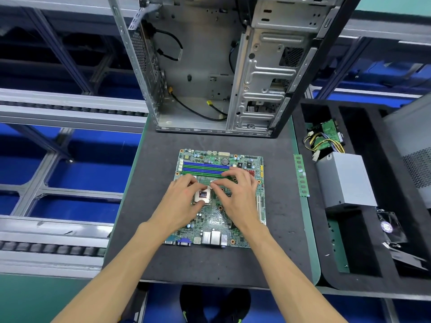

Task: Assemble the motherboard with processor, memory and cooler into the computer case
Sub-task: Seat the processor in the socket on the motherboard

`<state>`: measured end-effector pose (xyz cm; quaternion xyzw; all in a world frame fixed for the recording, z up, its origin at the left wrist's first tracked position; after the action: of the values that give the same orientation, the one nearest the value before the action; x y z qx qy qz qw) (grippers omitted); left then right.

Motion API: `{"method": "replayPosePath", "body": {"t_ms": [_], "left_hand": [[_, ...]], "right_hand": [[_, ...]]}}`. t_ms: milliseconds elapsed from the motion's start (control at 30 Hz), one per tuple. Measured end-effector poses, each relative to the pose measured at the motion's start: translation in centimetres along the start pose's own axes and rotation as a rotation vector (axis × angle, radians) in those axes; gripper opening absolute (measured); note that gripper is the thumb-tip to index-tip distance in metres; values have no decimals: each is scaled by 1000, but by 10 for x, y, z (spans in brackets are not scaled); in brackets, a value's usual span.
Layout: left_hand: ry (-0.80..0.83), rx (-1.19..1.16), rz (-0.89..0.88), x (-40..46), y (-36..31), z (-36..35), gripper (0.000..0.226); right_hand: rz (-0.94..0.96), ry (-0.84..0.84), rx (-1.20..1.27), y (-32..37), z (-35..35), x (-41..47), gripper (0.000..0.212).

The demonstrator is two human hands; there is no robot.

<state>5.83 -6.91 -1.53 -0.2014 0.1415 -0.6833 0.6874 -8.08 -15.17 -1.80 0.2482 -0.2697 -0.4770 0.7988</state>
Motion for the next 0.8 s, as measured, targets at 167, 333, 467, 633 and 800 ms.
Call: {"method": "replayPosePath", "body": {"t_ms": [167,333,467,633,800], "left_hand": [[-36,-12,16,-3,0,-1,42],[-26,-71,44,-5,6,-1,42],[-50,-76,68,-6,5,-1,41],[-84,-44,69,-8,4,0,39],[-227,-61,93,-9,4,8,20]], "right_hand": [[2,-6,3,-2,-1,1,15],[3,-5,4,-4,-3,0,17],[6,-5,5,-4,-4,0,18],[6,-9,9,-5,-4,0,19],[5,-16,17,-6,-5,0,23]]}}
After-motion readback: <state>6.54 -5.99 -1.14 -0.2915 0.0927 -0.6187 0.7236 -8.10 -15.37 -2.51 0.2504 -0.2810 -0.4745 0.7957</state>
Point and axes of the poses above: each hand's wrist, its own x-axis towards the middle knuckle, its own z-axis out of the back of the hand, y = z × x, the point moved 6 cm from there along x, towards the middle knuckle, and after that the axes turned 9 degrees about -z, right-handed, at the moved point
